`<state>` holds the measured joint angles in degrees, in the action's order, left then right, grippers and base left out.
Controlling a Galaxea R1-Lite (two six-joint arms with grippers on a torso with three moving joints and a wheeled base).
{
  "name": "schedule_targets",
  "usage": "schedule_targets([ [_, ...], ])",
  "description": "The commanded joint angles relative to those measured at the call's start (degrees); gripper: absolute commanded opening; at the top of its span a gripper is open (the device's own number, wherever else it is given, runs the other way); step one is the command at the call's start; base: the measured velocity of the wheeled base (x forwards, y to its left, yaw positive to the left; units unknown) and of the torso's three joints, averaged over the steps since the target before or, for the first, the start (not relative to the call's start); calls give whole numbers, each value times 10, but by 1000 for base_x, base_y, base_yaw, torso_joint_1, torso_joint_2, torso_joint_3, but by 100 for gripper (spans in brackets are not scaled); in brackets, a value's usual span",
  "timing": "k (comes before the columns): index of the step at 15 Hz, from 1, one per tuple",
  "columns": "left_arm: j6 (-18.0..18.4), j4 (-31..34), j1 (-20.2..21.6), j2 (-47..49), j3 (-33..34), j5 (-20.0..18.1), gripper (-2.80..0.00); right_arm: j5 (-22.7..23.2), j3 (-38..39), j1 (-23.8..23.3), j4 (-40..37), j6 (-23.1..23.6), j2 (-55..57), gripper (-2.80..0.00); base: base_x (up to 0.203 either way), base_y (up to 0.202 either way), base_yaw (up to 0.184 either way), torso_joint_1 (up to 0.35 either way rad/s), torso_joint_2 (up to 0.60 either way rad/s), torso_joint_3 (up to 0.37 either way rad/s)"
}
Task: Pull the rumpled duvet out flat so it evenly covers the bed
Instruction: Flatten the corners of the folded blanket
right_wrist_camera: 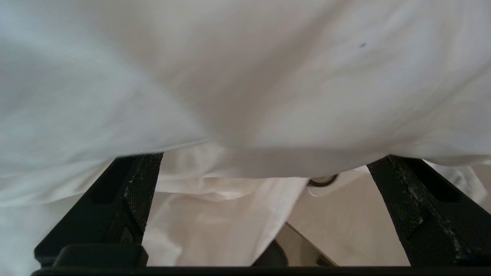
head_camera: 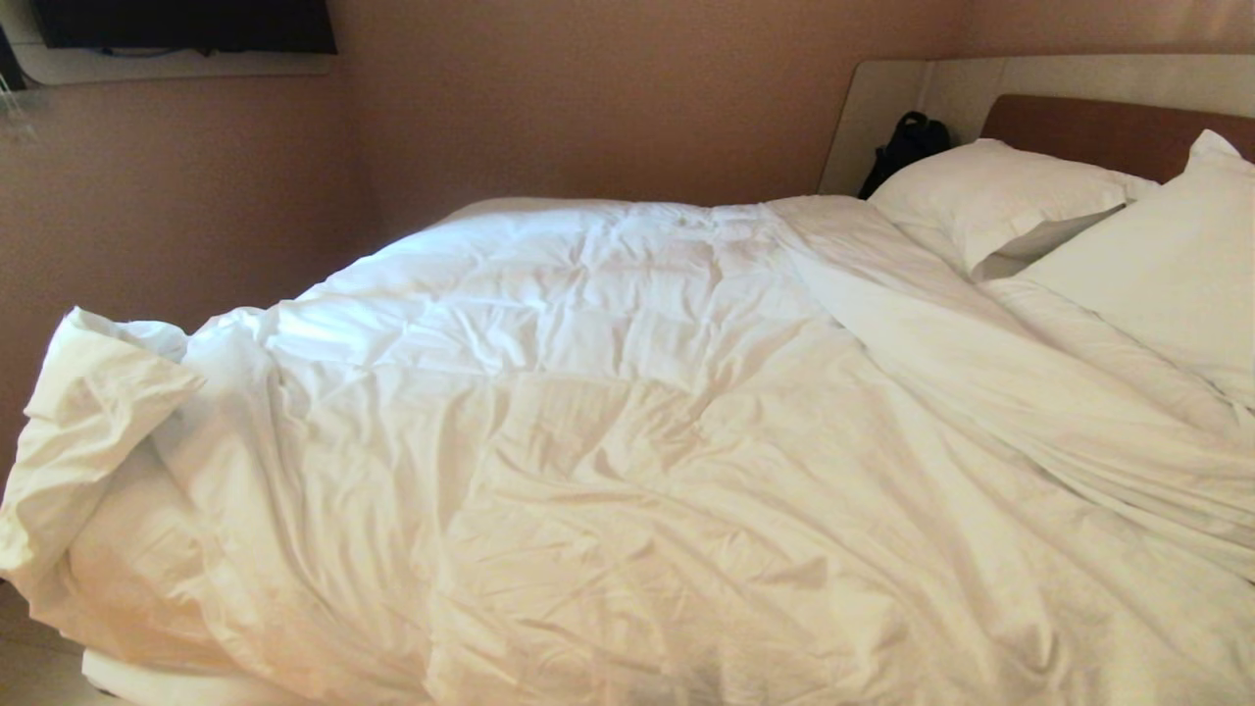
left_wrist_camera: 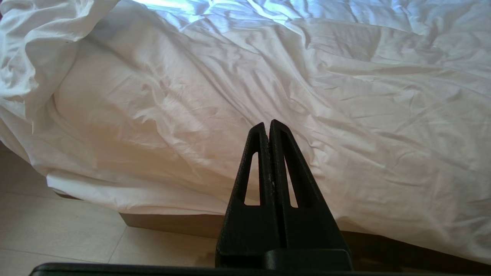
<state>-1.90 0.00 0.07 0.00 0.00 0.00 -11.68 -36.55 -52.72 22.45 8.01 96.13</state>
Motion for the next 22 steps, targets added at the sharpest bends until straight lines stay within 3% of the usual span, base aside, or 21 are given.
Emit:
schedule_targets([
  [1, 0, 0, 0, 0, 0, 0, -280, -15, 0, 0, 1, 2, 4, 0, 0, 0, 0, 0, 0, 0],
  [15, 0, 0, 0, 0, 0, 1, -280, -69, -12, -25, 1, 2, 28, 0, 0, 0, 0, 0, 0, 0],
  [16, 0, 0, 0, 0, 0, 1, -280, -69, -11, -33, 1, 3, 34, -280, 0, 0, 0, 0, 0, 0],
  [22, 0, 0, 0, 0, 0, 0, -280, -67, -7, -36, 1, 3, 33, -280, 0, 0, 0, 0, 0, 0],
])
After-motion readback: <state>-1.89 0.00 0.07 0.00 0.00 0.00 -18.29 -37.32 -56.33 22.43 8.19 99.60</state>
